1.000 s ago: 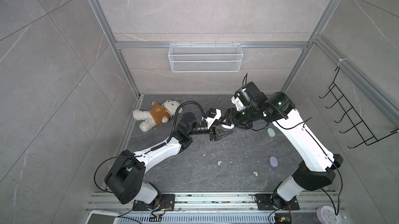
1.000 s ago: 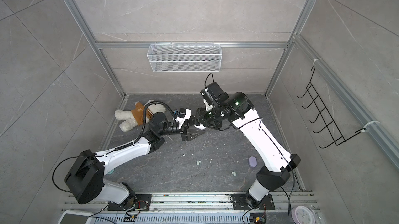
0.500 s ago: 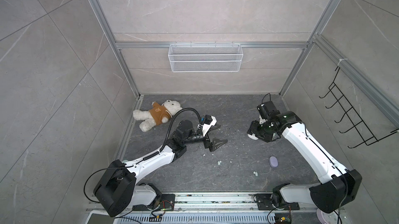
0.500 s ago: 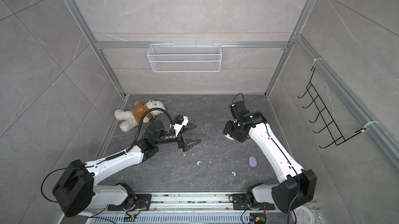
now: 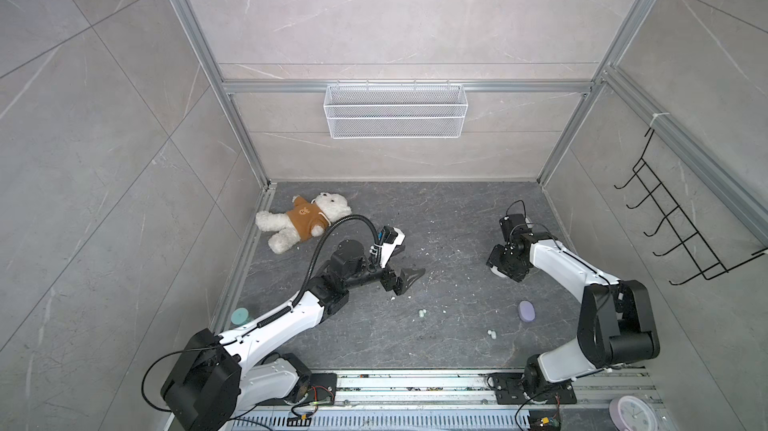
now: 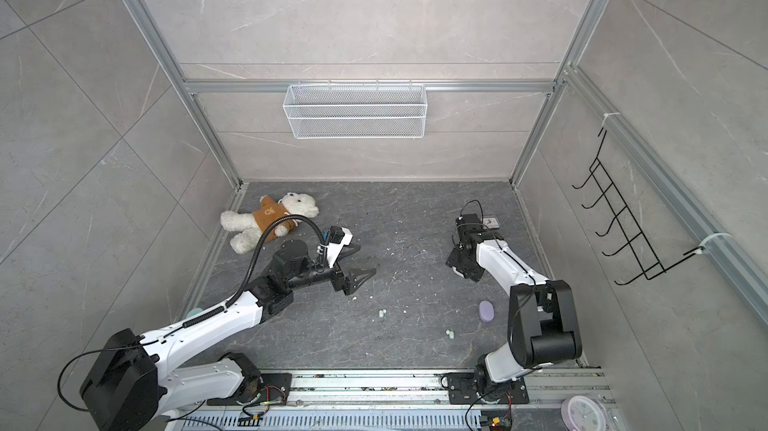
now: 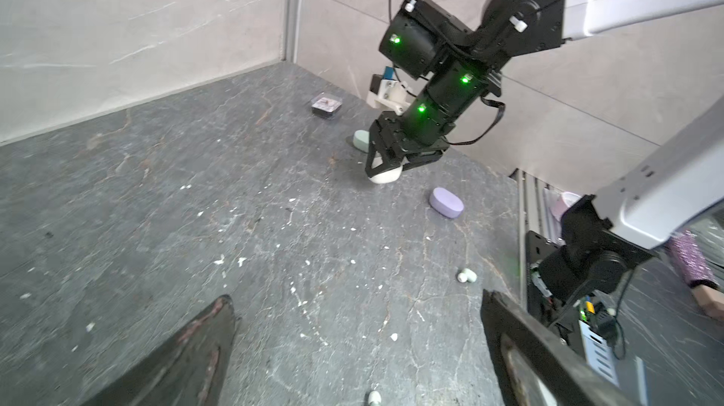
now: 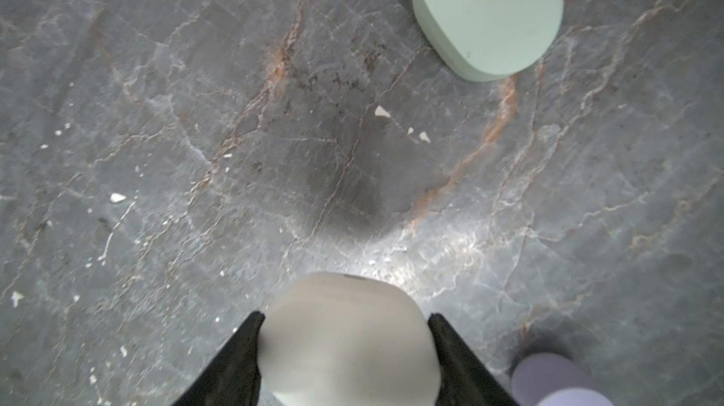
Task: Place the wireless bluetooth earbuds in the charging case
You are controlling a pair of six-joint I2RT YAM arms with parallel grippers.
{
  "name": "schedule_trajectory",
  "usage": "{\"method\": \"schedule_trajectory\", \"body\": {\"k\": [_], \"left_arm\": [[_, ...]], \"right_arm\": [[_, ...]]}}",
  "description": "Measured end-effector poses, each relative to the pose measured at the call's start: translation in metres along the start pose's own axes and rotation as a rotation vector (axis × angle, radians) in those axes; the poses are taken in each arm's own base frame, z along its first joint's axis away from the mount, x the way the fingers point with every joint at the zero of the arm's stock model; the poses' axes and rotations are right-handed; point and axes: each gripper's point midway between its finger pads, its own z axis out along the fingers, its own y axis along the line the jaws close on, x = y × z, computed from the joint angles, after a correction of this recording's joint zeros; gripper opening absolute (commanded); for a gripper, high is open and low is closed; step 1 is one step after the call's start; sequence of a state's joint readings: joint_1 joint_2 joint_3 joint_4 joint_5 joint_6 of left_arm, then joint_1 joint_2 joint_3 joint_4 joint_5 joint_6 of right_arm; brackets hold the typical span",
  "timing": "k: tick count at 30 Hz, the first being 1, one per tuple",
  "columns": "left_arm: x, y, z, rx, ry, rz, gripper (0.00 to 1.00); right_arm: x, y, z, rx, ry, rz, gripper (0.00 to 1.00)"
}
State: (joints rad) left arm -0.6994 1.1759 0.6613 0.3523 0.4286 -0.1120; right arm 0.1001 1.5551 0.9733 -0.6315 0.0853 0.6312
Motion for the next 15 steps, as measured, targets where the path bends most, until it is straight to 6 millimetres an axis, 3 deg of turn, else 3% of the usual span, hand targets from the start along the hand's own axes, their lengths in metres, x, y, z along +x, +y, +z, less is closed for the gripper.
{"method": "schedule_trajectory", "body": {"k": [9,12,15], "left_arm": [[0.015,0.018,-0.003,-0.102,0.06,-0.017,1.0],[0.016,0.021,-0.004,-0.12,0.063,-0.015,1.0],[0.016,0.022,-0.005,-0.125,0.063,-0.014,1.0]], "right_arm": [[-0.005,-0.005,0.027,0.019,0.001,0.014,0.5],[-0.002,-0.005,0.033,0.023,0.015,0.013,0.56],[-0.002,-0.005,0.034,0.02,0.019,0.014,0.69]]}}
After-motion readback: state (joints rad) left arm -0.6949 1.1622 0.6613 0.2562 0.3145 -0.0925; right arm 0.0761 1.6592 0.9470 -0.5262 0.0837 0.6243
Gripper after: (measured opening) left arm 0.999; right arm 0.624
